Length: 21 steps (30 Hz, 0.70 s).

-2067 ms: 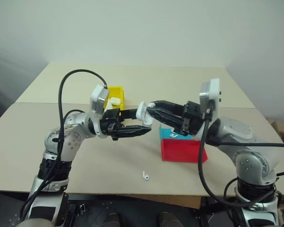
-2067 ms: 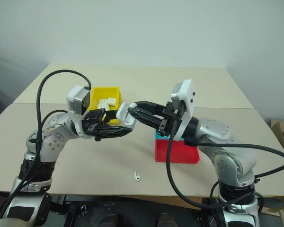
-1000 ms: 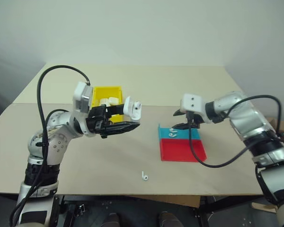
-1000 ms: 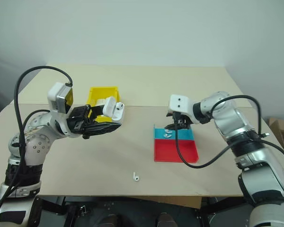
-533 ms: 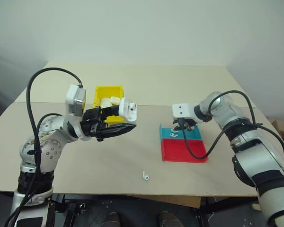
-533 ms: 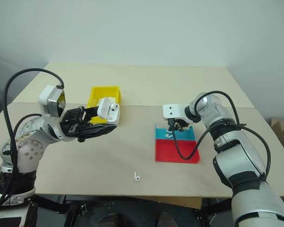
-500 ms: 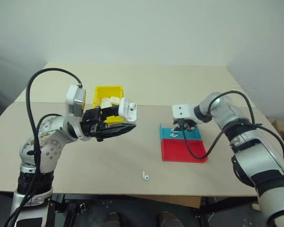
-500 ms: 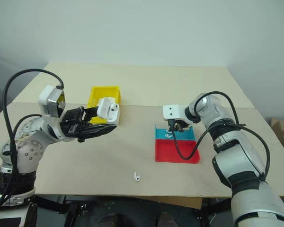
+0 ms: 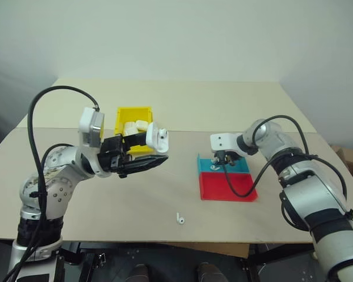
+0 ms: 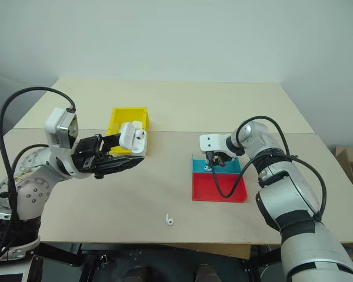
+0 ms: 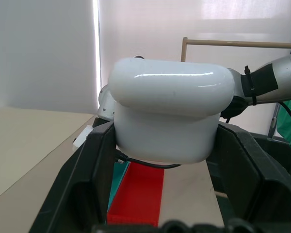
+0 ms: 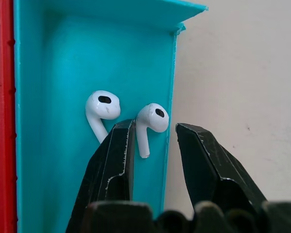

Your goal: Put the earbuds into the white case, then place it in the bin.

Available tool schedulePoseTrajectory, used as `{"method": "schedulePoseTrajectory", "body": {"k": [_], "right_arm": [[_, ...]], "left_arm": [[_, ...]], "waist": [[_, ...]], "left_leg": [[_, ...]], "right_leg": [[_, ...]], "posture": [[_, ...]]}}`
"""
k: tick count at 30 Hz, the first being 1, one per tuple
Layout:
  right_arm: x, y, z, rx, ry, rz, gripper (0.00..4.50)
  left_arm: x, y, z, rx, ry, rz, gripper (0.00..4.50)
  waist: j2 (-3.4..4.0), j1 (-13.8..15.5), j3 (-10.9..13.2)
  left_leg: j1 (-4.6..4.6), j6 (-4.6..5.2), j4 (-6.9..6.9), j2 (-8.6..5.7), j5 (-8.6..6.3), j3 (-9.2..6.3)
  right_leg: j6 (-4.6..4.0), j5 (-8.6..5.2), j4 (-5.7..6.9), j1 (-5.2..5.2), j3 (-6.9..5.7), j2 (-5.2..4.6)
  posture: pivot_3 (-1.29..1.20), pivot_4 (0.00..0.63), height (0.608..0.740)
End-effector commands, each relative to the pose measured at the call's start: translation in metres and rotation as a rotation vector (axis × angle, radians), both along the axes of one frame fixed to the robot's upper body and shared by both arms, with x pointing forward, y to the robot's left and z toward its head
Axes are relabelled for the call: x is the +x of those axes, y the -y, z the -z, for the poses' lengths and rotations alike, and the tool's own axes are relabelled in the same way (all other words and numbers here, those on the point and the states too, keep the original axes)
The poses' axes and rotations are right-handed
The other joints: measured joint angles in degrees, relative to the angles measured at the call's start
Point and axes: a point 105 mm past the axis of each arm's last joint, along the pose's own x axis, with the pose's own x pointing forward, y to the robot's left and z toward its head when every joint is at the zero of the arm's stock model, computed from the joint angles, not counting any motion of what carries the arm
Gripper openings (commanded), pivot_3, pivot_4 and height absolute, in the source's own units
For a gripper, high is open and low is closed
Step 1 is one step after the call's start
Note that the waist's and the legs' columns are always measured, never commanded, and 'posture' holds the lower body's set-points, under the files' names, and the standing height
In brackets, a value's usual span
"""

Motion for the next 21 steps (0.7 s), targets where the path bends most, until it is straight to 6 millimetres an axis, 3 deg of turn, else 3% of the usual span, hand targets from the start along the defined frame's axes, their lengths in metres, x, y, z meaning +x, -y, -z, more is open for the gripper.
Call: {"method": "schedulePoseTrajectory", "body": {"k": [1, 18, 21], "right_arm": [[0.0036, -0.0033, -0.0130, 0.018, 0.047, -0.016, 1.74], [0.0011, -0.0036, -0.0042, 0.002, 0.017, -0.020, 1.74], [0.0013, -0.0031, -0.0036, 0.001, 0.012, -0.012, 1.16]], "left_arm": [[-0.0077, -0.0012, -0.0093, -0.006, 0.047, 0.010, 2.77], [-0.0083, -0.0025, -0.0089, -0.003, 0.045, -0.001, 2.77], [-0.0086, -0.0025, -0.0091, -0.003, 0.046, -0.002, 2.77]], "waist": [[0.00, 0.0, 0.0], [0.00, -0.1, 0.0], [0.00, -0.1, 0.0]], "left_leg": [[0.00, 0.00, 0.00, 0.00, 0.00, 0.00], [0.09, 0.00, 0.00, 0.00, 0.00, 0.00], [0.13, 0.00, 0.00, 0.00, 0.00, 0.00]], "right_leg": [[0.00, 0.00, 0.00, 0.00, 0.00, 0.00], [0.00, 0.00, 0.00, 0.09, -0.01, 0.00], [0.00, 0.00, 0.00, 0.13, -0.01, 0.00]], "posture": [[0.00, 0.150, 0.740], [0.00, 0.150, 0.740], [0.00, 0.150, 0.740]]}}
